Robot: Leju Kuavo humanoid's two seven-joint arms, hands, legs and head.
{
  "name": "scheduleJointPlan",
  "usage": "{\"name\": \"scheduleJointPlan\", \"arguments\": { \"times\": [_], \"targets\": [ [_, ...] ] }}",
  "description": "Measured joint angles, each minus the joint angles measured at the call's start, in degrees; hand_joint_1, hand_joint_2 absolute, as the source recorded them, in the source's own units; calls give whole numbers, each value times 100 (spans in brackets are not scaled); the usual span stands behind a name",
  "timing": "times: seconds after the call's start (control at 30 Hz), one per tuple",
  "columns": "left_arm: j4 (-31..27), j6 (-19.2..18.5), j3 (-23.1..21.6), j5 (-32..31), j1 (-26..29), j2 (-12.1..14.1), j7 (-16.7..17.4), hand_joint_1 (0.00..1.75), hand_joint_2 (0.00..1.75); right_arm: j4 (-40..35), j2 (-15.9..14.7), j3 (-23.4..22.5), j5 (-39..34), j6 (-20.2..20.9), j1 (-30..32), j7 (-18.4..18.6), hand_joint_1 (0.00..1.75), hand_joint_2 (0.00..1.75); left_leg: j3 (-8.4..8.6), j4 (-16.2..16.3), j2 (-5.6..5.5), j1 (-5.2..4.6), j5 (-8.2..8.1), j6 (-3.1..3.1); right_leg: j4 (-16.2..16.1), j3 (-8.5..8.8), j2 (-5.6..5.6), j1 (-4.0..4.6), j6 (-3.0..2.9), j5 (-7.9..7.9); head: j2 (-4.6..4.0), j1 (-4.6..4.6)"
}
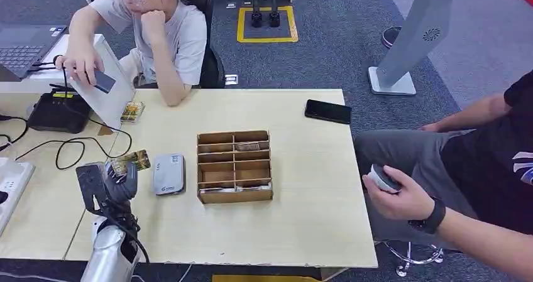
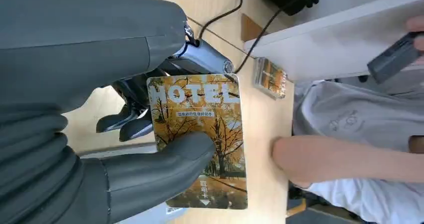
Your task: Pass the card to the sensor for recognition and then transmit it.
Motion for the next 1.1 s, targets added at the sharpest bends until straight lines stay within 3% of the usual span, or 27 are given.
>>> {"name": "scheduleJointPlan", "arguments": {
  "times": [0.43, 0.63, 0.73, 0.83, 0.9, 0.93, 1.1],
  "targets": [
    [-171, 11, 0, 13, 30, -2, -35, 175, 175, -2, 9, 0, 0, 0, 0, 0, 0, 175, 0, 0, 1, 0, 0, 0, 0, 0, 1, 0, 0, 0, 0, 0],
    [-543, 483, 0, -329, -77, 105, -355, 175, 175, -2, 9, -2, 61, 11, -2, 37, 0, 175, 0, 0, 1, 0, 0, 0, 0, -1, 1, 0, 0, 0, 2, 0],
    [-628, 1052, -2, -1278, -191, 223, -507, 175, 175, -11, 9, -2, 131, 68, -14, 55, 0, 175, 1, 0, 1, 1, 0, 0, 0, -1, 1, 1, 0, 0, 0, 0],
    [-599, 1874, -107, -3027, -312, 408, -553, 175, 175, -33, 7, -2, 212, 144, -43, 37, 0, 175, 1, 0, 2, 1, 1, -1, 0, -2, 2, 1, 0, 0, 0, 0],
    [-525, 2177, -131, -4464, -415, 522, -525, 175, 175, -37, 7, -2, 256, 212, -82, 35, 0, 175, 2, 0, 2, 0, 1, -1, 0, -2, 3, 0, 0, 0, 2, -2],
    [-468, 2219, -131, -4900, -480, 564, -509, 175, 175, -39, 7, -2, 260, 221, -96, 35, 0, 175, 2, 0, 2, 0, 1, -1, 0, -2, 2, 0, 0, 0, 0, 0],
    [-258, 2256, -133, -5663, -685, 651, -485, 175, 175, -39, -7, -4, 302, 230, -102, 35, 0, 175, 0, 2, 4, 0, 1, -1, 0, -3, 7, 0, 0, 4, 0, 0]
  ]
}}
